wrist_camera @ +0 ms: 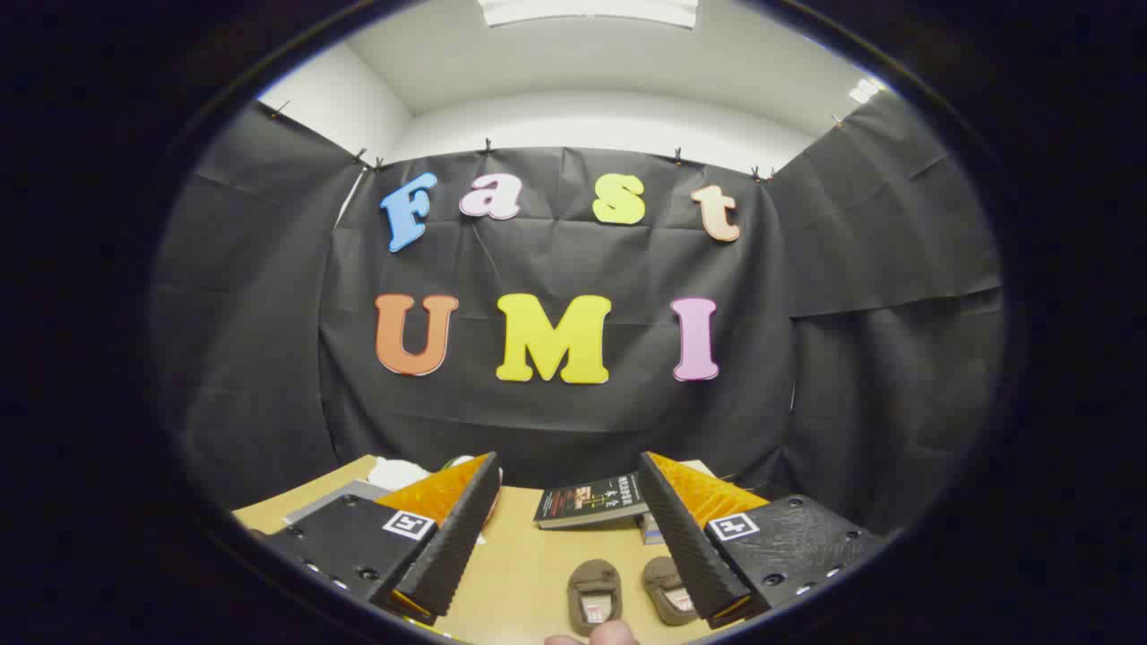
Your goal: Open the storage box then place both shoes into the box .Put the left shoe in first, then the right shoe, with the right side of both shoes facing outward in a uniform manner.
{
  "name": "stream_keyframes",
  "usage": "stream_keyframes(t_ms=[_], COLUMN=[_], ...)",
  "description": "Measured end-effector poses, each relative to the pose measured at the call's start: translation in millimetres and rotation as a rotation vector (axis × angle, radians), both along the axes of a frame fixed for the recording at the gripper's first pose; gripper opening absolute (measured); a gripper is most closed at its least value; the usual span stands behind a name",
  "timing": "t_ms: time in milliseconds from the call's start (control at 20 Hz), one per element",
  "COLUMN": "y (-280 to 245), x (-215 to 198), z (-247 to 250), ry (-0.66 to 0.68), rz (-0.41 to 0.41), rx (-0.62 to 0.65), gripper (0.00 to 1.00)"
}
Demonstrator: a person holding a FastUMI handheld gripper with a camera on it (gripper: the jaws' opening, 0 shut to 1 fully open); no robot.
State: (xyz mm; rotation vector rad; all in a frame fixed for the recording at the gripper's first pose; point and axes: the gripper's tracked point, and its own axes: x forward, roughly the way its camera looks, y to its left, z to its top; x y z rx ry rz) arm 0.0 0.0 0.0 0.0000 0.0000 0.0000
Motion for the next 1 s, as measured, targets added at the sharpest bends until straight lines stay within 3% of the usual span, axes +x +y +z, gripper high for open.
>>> stream_keyframes(t_ms=[1000], y=[-0.1], x=[4.6], z=[-1.8], ry=[0.013], rz=[0.035], rx=[0.018], gripper=[0.95])
